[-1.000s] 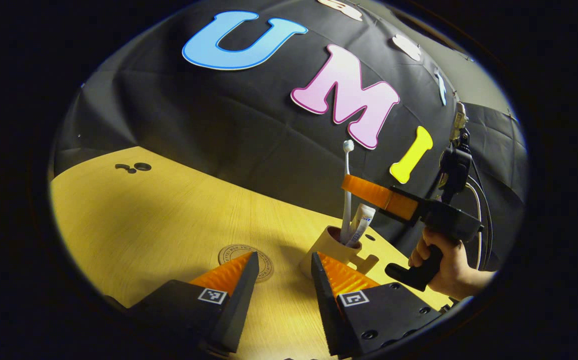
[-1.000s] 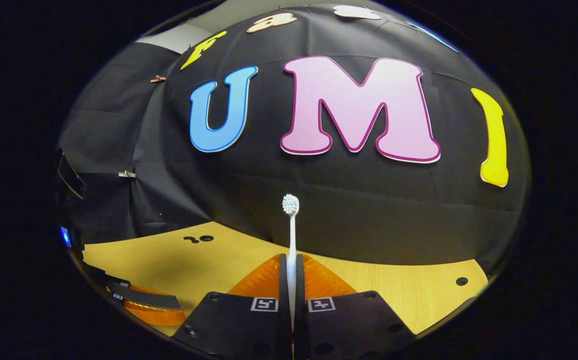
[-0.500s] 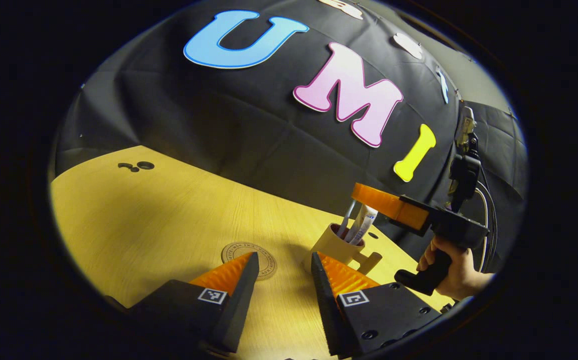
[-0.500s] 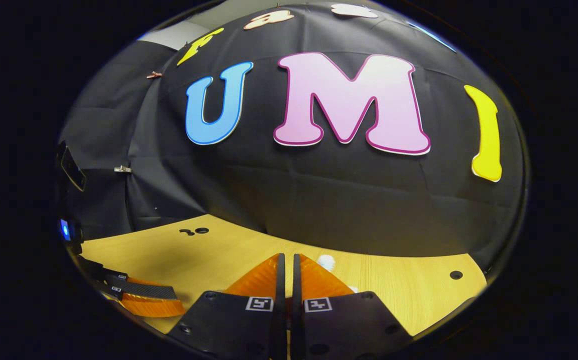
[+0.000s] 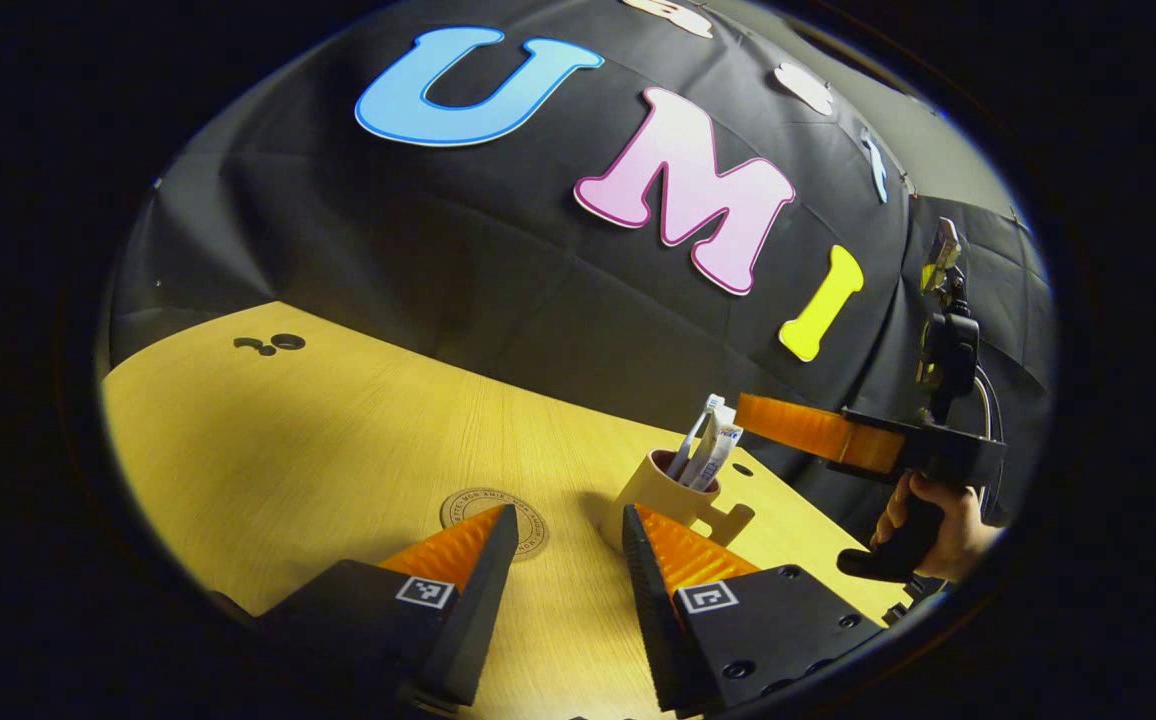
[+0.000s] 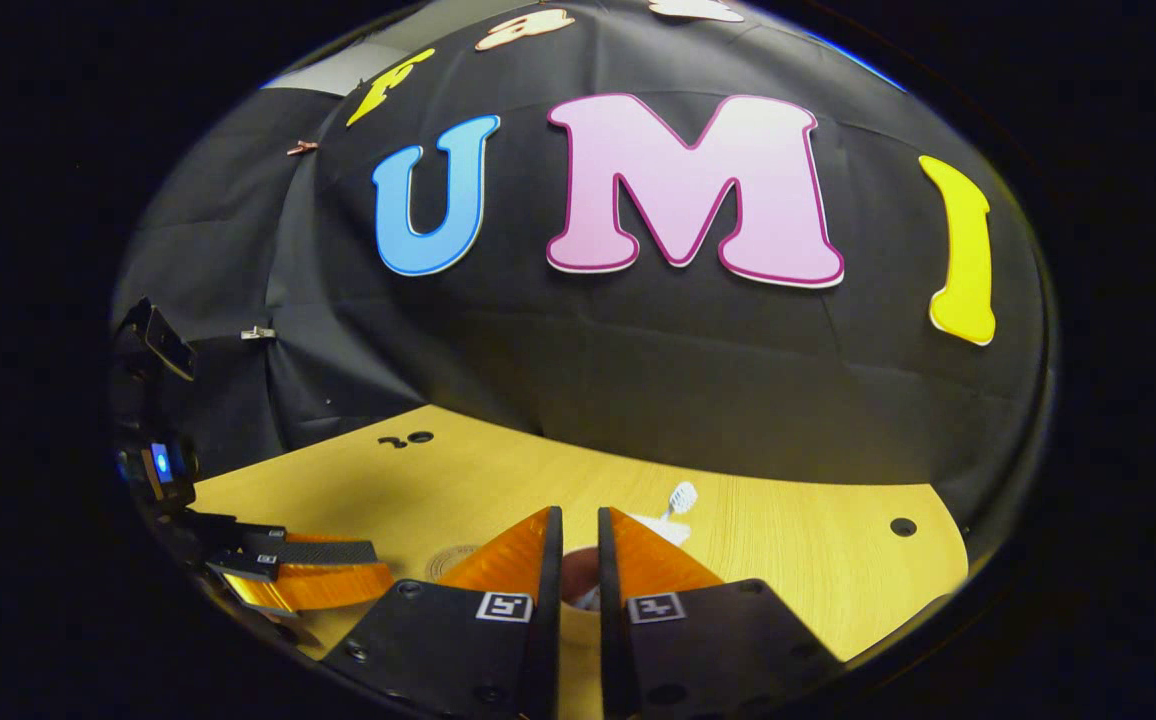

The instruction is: Put the toothbrush and toothpaste on the desktop into the cup, then pick up the cup and place it on the coaster on the desktop.

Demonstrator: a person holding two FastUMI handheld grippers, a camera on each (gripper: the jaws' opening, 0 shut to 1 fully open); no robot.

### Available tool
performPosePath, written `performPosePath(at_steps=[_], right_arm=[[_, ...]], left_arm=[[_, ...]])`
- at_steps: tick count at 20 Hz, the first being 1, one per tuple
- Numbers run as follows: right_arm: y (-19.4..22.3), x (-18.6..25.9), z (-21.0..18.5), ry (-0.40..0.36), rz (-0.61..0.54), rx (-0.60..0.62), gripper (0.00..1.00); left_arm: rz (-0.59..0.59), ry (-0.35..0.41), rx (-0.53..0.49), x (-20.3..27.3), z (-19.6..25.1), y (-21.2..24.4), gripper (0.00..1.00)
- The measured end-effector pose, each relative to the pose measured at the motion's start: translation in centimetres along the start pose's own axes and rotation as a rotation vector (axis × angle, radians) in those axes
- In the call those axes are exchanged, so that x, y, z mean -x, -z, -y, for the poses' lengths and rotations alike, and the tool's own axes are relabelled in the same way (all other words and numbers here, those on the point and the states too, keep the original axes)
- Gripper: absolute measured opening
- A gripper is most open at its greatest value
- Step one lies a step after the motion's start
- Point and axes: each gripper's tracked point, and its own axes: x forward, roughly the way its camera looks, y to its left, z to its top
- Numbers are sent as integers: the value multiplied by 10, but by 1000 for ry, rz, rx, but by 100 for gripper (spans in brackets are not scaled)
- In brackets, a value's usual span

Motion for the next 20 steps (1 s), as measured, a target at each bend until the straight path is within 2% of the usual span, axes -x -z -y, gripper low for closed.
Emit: performPosePath(at_steps=[3,8,11,12,13,14,20], right_arm=[[7,10,14,38,-51,-29,33],[37,27,24,60,-215,-156,43],[60,31,24,43,-339,-179,60],[67,32,22,31,-381,-176,53],[76,32,20,17,-426,-171,52],[83,33,17,7,-471,-165,61],[124,18,12,-9,-674,-84,61]], left_arm=[[3,6,-1,1,1,-1,66],[2,-2,-21,5,-2,-2,67],[10,-3,-28,12,-5,-3,67],[10,-7,-30,14,-7,-3,67],[9,-14,-30,15,-10,-3,66],[10,-20,-28,17,-12,-3,66],[18,-49,-2,26,-28,-1,67]])
